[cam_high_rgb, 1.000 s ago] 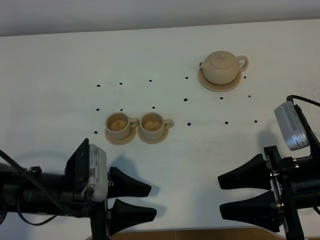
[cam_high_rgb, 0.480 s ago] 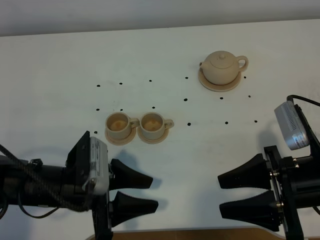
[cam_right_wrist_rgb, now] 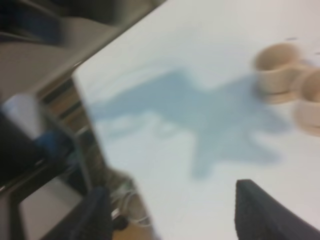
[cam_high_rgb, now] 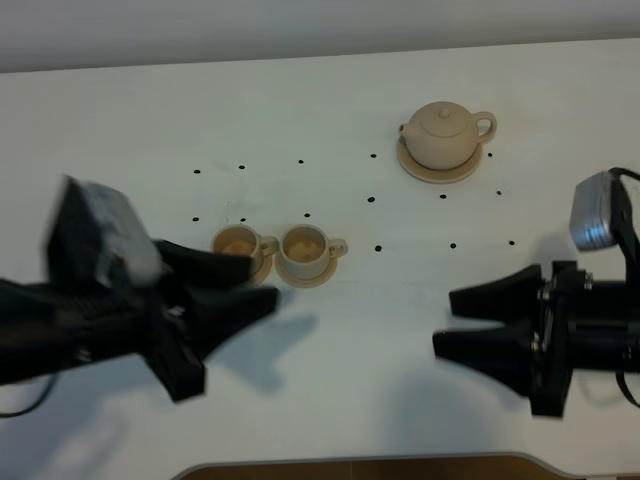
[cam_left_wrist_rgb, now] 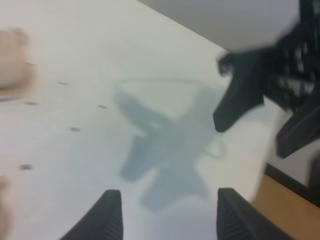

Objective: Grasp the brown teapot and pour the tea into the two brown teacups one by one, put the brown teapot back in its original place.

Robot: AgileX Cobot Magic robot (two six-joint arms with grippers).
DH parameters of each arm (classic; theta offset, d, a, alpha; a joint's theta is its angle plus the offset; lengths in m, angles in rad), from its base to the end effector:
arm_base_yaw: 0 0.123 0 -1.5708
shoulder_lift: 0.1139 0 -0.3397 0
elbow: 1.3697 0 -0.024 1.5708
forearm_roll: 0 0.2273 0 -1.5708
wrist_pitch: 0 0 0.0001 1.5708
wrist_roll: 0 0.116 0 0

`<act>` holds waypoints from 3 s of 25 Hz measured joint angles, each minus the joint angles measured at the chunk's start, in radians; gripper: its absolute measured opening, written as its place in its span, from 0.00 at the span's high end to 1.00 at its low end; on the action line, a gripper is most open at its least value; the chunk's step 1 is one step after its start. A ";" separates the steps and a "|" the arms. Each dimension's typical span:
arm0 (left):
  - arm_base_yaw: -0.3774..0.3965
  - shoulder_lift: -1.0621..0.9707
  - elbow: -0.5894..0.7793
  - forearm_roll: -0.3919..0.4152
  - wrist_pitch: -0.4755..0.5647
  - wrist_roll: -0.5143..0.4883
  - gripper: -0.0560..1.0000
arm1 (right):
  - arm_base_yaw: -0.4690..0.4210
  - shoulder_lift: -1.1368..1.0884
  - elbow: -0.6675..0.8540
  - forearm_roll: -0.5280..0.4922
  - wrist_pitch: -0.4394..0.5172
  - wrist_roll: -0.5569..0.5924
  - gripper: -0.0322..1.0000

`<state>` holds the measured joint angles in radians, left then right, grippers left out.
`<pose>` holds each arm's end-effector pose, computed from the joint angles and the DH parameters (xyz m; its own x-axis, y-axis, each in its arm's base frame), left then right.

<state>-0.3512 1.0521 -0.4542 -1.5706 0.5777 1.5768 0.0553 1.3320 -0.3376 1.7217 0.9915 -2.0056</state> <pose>0.1293 -0.1149 0.2976 -0.4545 0.1721 -0.8740 0.7384 0.6216 -0.2615 0.1616 0.1051 0.2548 -0.5107 -0.1201 -0.8513 -0.7663 0.5126 0.3874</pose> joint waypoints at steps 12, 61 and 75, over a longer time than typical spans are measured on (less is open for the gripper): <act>0.000 -0.388 -0.151 1.462 0.296 -1.557 0.51 | 0.000 0.004 -0.229 -0.098 -0.086 0.293 0.44; 0.434 -1.059 -0.060 1.571 0.457 -1.523 0.51 | 0.248 0.335 -1.048 -1.055 -0.299 1.247 0.44; 0.434 -1.059 -0.060 1.571 0.457 -1.523 0.51 | 0.248 0.561 -1.189 -1.599 -0.323 1.292 0.45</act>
<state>0.0826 -0.0067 -0.5142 0.0000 1.0346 0.0543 0.3034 1.8931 -1.5266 0.1227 0.6683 -0.7140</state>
